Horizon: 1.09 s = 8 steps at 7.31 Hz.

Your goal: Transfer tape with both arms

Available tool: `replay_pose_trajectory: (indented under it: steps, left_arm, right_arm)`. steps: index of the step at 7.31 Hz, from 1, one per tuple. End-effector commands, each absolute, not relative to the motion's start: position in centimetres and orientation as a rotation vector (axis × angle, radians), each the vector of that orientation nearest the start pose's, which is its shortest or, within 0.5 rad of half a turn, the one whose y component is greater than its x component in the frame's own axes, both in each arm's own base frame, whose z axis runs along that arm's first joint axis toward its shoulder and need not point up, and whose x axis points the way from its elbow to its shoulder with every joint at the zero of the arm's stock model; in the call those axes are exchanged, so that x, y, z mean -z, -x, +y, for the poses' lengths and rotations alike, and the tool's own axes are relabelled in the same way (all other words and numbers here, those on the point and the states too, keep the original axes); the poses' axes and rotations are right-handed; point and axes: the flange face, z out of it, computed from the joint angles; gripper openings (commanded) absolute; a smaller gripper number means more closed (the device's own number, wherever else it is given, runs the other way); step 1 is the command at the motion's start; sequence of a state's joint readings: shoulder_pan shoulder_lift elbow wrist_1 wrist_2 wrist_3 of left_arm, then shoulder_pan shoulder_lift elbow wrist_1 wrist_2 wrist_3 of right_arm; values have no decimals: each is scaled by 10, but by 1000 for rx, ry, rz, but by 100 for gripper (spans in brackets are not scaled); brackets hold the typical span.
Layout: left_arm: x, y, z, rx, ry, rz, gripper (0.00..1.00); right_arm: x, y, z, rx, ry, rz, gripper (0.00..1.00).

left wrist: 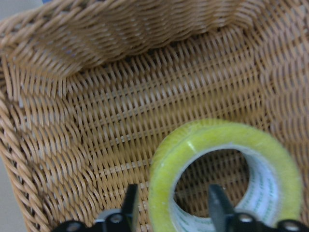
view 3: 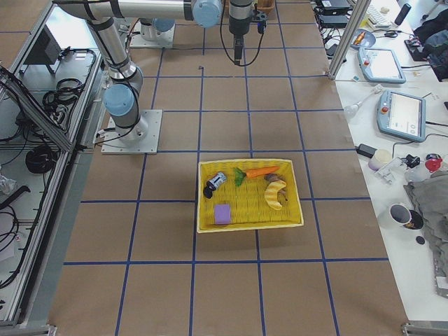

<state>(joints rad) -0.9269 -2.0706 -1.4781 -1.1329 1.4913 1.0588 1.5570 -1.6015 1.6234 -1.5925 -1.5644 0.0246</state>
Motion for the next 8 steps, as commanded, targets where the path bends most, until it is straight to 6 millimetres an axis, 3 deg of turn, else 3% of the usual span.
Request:
replay_pose_trajectory:
  steps: [1,3,4,5,6,8]
  left_arm:
    - [-402,-145,-612,8,-477,3145,77]
    - [-468,21,-591,63,-365,3081,77]
    - [-487,79,-569,113,-416,3074,81]
    - [-501,112,-541,127,-303,3098,82]
    - [-514,142,-513,154,-221,3107,96]
    - [-547,155,-463,102,-68,3126,100]
  right_arm:
    - [-479,-127,-481,0,-60,3135,100]
    - [-479,-127,-480,-2,-60,3135,100]
    - [-479,-127,-481,0,-62,3135,100]
    - [-479,-127,-481,0,-60,3135,100]
    - [-479,-127,-481,2,-60,3135,100]
    - [-479,-127,-481,2,-60,3135,100]
